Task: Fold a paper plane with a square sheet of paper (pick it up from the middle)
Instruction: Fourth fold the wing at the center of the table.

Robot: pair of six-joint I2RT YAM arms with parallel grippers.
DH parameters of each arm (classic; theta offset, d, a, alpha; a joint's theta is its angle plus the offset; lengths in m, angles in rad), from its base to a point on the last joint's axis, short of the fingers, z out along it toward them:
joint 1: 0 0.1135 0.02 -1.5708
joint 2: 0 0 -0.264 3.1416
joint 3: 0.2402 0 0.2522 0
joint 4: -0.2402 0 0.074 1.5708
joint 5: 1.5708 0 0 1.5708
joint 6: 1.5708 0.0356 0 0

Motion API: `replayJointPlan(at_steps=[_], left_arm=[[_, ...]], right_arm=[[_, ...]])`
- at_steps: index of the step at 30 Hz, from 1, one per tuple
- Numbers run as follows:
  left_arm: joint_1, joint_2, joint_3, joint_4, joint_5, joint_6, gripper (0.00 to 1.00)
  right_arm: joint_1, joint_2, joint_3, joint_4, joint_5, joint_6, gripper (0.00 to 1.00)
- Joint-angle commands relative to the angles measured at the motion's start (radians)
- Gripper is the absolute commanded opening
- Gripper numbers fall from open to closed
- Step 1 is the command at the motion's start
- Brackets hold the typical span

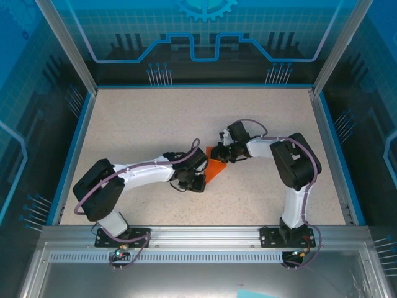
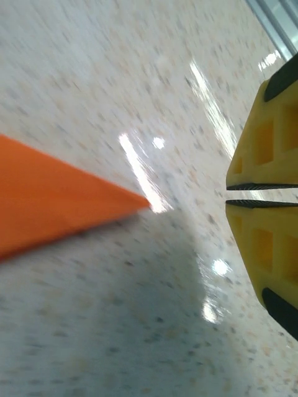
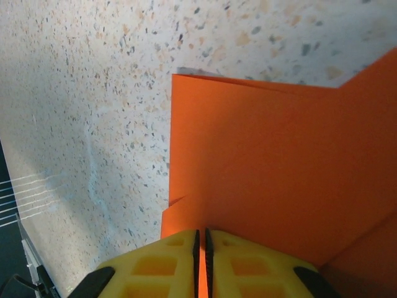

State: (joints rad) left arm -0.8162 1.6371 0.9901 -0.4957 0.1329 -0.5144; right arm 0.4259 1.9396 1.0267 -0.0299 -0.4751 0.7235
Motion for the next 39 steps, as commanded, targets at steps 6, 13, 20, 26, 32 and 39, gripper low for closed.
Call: replayJointPlan(at_steps=[6,13,20,26,32,39], left_arm=[[0.092,0.047,0.089,0.09,0.027,0.018,0.2],[0.14,0.131,0.118,0.187,0.057,0.015,0.22],[0.167,0.193,0.12,0.216,0.072,0.027,0.22],[0.181,0.22,0.117,0.224,0.074,0.036,0.22],[0.186,0.225,0.119,0.226,0.077,0.044,0.2],[0.191,0.243,0.12,0.218,0.077,0.053,0.17]], right_arm=[[-0.047,-0.14,-0.038,-0.07,0.0,-0.027,0.24],[-0.067,-0.182,-0.068,-0.118,-0.023,-0.022,0.31],[-0.065,-0.124,-0.081,-0.068,-0.087,0.012,0.36],[-0.057,-0.079,-0.048,-0.081,-0.095,0.014,0.38],[-0.046,-0.042,-0.019,-0.102,-0.091,0.011,0.39],[-0.036,-0.024,-0.012,-0.042,-0.123,0.042,0.39]])
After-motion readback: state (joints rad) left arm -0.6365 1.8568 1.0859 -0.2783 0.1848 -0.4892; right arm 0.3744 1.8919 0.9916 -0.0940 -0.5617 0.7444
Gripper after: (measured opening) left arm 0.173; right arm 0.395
